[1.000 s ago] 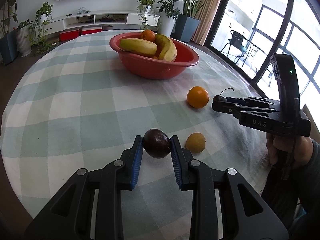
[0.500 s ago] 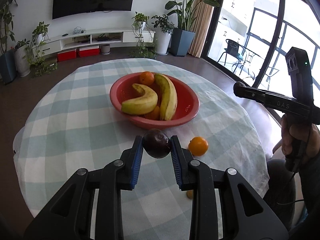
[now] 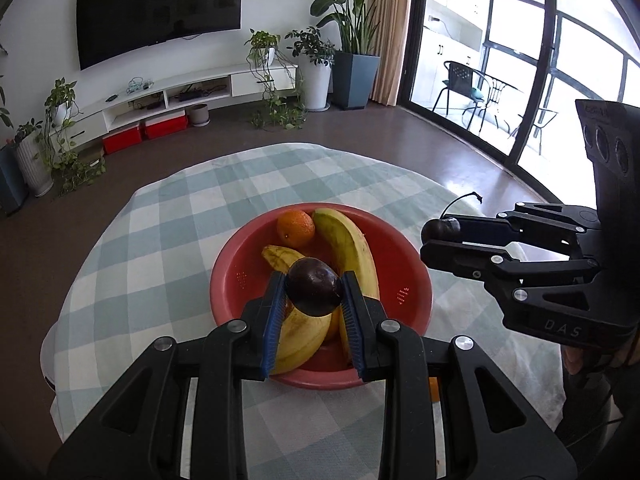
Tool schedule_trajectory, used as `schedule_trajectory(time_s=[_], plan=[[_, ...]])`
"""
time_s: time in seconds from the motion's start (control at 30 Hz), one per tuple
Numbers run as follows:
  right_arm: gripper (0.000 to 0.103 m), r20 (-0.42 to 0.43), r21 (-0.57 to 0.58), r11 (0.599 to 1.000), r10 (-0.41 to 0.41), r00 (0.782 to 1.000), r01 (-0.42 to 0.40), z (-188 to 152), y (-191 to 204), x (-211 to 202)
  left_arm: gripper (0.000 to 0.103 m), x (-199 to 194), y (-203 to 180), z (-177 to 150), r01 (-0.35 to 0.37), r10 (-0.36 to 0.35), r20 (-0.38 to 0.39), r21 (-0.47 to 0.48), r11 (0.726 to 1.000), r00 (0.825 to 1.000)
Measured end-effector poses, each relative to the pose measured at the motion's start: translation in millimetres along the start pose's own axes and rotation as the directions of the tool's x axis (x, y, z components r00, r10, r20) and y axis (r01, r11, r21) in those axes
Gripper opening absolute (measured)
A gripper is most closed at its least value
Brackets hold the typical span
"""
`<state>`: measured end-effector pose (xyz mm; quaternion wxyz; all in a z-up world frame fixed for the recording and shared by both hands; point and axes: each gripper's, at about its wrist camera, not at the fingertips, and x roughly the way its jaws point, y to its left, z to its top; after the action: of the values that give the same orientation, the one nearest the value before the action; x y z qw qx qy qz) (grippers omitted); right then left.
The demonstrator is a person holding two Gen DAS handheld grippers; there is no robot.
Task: Organize fruits
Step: 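Carry the plum and the cherry over the red bowl, then lower the plum and cherry into the bowl and open both tools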
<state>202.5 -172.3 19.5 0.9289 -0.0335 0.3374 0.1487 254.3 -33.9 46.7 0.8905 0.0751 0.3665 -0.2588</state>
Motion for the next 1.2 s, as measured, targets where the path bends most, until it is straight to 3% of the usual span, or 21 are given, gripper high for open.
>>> schedule_trajectory(time_s=[0.57,1.2], plan=[[0.032,-0.102,-0.107,0.994,-0.031,0.994,0.020,5,17,77,0.026,67,29,-7,0.000,-0.003,-0.071,-0.047,0.999,0.997],[0.036,-0.095,-0.094,0.995,-0.041,0.995,0.033,-2,12,70,0.028,69,32,-10,0.000,-0.004,-0.069,-0.060,0.998,0.998]])
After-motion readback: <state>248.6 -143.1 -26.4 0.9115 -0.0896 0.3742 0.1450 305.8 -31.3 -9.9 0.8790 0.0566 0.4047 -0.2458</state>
